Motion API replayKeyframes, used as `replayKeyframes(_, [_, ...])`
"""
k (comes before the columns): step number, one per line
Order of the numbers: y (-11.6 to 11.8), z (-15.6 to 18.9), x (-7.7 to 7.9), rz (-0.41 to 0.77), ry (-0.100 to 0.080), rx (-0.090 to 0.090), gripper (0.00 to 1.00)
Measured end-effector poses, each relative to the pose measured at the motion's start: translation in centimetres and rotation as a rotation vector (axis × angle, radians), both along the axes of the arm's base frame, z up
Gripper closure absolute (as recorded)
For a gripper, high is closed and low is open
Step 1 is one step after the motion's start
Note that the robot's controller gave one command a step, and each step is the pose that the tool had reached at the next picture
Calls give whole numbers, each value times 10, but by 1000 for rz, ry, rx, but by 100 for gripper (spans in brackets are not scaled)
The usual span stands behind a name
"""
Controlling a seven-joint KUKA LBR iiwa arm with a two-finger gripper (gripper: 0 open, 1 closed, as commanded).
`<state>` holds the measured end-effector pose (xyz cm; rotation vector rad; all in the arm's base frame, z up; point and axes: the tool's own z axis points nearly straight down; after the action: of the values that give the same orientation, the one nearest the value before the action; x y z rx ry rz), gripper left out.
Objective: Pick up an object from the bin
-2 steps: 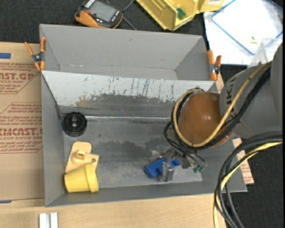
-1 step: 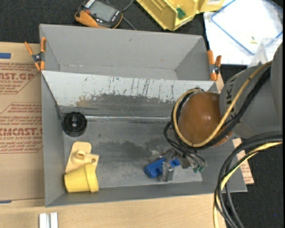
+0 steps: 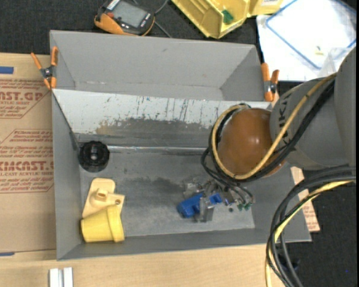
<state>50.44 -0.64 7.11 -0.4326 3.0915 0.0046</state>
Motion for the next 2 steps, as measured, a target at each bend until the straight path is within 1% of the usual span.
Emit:
replayKeyframes(1, [-5,-1,0,-17,4,1,100])
replayKeyframes(2, [-5,-1,0,-18,4,1,100])
